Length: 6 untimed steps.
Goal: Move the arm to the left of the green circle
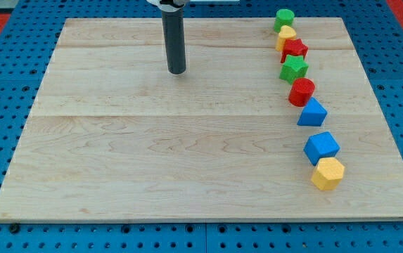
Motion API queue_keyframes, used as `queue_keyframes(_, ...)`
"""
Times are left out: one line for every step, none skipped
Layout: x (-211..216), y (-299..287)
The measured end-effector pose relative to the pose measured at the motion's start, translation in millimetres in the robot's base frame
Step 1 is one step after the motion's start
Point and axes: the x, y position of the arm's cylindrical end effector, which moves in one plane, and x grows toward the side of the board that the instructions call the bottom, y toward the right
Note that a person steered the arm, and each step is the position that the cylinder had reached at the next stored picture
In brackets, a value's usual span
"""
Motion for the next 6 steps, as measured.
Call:
queue_keyframes(0,0)
queue_keyframes(-21,11)
queue_keyframes(-112,46)
queue_keyframes(-145,61)
queue_keyframes(-145,70)
queue_keyframes(-145,98)
